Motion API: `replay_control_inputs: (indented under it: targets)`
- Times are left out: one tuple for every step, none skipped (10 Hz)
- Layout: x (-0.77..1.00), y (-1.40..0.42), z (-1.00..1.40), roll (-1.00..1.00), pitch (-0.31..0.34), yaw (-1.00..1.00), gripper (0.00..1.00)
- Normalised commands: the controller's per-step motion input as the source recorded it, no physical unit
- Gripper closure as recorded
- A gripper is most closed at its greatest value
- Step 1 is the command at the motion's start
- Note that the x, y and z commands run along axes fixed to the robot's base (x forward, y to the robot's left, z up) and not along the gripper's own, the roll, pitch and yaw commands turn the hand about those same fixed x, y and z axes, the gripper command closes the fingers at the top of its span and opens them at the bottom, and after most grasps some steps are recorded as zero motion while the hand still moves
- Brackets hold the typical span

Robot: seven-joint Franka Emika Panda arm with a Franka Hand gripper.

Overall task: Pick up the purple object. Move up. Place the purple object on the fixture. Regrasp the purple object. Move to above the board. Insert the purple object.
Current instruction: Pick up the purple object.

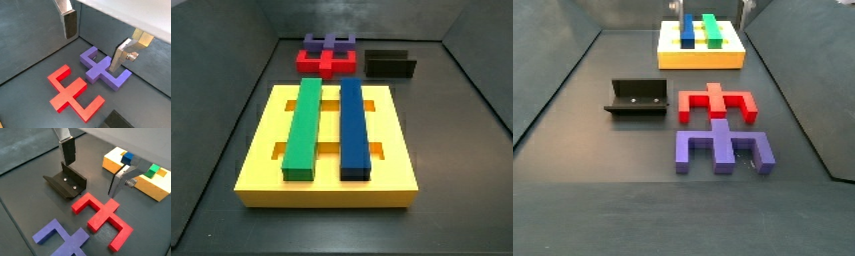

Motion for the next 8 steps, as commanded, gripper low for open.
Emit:
replay_control_inputs:
  targets:
    - [0.0,0.09,-0.03,0.0,0.0,0.0,0.0]
    - [-0.16,0.4,-0.36,0.08,-0.007,-0.18,0.0]
    - [-0.31,0.39,-0.53,0.14,-0.061,-0.21,0.0]
    - [-0.24,0.36,-0.54,0.13,-0.069,-0.19,0.0]
    - [-0.11,0.29,-0.51,0.12,-0.069,-0.13,0.0]
    - [-0.07,0.25,-0.65,0.14,-0.106,-0.1,0.0]
    - [0.0,0.23,-0.7,0.09,-0.114,-0.13,0.0]
    - [0.0,0.19,-0.7,0.04,-0.139,-0.08,0.0]
